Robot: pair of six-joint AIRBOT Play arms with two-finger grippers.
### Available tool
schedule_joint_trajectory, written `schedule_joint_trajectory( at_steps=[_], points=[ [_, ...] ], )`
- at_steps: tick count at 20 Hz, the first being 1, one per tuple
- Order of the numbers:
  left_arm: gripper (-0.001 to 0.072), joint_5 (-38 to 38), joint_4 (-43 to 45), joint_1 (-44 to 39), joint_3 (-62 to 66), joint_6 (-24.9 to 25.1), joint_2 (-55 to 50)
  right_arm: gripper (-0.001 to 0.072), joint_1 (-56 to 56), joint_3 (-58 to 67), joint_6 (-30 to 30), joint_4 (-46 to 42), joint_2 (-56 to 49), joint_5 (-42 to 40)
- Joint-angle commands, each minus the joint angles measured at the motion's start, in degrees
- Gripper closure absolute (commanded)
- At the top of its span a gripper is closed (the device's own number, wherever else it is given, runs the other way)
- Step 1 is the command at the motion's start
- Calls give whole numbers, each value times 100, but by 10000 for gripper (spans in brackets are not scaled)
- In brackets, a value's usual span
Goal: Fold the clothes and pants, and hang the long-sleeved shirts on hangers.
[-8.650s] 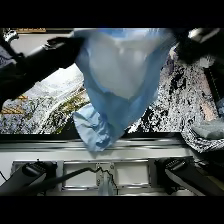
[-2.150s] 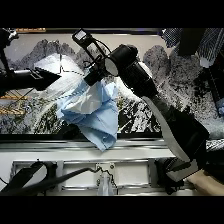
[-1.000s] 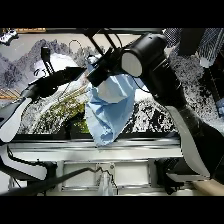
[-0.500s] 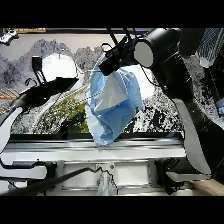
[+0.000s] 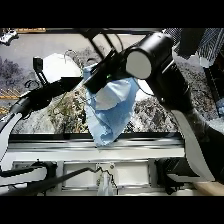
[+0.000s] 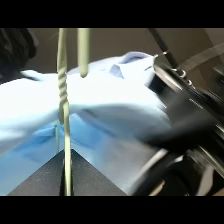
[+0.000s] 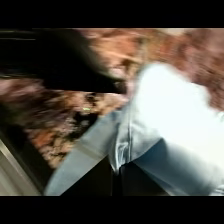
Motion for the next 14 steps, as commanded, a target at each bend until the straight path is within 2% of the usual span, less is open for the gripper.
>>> schedule_joint_trajectory(
  at_steps=[1, 4, 8, 12, 14],
  points=[
    [701, -46, -254, -92, 0, 153, -66, 688, 509, 0, -2, 90, 133, 83],
    [701, -798, -647, -68, 2, 363, -66, 687, 654, 0, 33, 94, 146, 85],
    [702, -1241, -879, -68, 2, 452, -61, 687, 822, 0, 129, 535, 155, 96],
    [701, -2044, -914, -68, 2, 487, -59, 686, 809, 0, 122, -55, 168, 81],
    [701, -2179, -1025, -70, 0, 483, -35, 687, 730, 2, 109, -63, 201, 68]
  ],
)
